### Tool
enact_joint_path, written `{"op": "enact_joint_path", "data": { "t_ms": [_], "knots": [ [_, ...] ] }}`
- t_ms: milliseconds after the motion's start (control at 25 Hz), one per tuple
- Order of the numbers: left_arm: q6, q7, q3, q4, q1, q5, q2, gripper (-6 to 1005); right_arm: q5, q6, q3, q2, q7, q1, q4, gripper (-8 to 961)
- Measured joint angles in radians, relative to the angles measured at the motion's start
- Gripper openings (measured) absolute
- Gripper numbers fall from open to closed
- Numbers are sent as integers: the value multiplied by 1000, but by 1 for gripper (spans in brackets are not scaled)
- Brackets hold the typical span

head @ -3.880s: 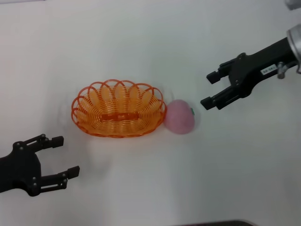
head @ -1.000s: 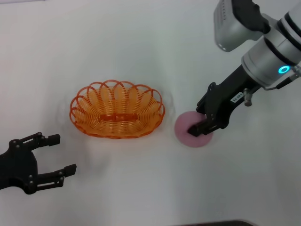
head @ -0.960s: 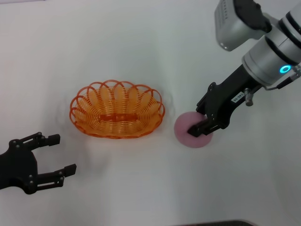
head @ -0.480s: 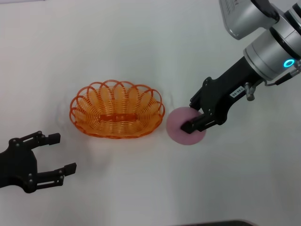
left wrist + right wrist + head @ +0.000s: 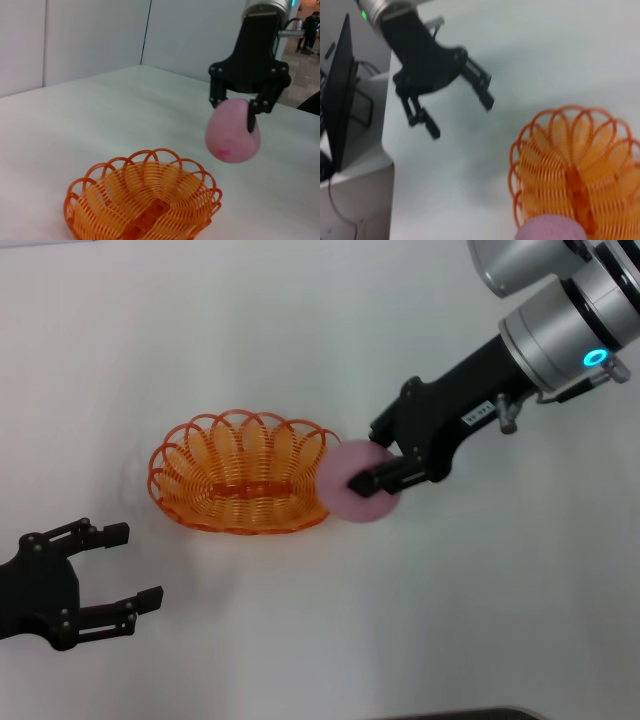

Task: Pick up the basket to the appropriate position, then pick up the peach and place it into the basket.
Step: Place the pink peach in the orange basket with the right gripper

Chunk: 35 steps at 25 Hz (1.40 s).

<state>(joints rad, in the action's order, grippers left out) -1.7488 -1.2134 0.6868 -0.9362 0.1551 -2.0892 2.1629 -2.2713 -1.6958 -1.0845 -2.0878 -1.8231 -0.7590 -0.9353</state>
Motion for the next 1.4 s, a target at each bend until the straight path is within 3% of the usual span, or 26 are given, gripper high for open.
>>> {"op": "enact_joint_path", "data": {
  "t_ms": [480,960,1360,1400],
  "knots": [
    [-1,-1,4,2,-5,0,0,860,70,124,-18,-7,33,19,27,358],
    [-2,-2,0,3,-6,0,0,860,128,293,-145,-11,55,20,104,361],
    [-1,-2,-1,5,-5,0,0,860,155,330,-157,-10,80,21,120,364],
    [-1,-2,-1,5,-5,0,0,860,154,336,-157,-11,80,21,124,403]
  ]
}}
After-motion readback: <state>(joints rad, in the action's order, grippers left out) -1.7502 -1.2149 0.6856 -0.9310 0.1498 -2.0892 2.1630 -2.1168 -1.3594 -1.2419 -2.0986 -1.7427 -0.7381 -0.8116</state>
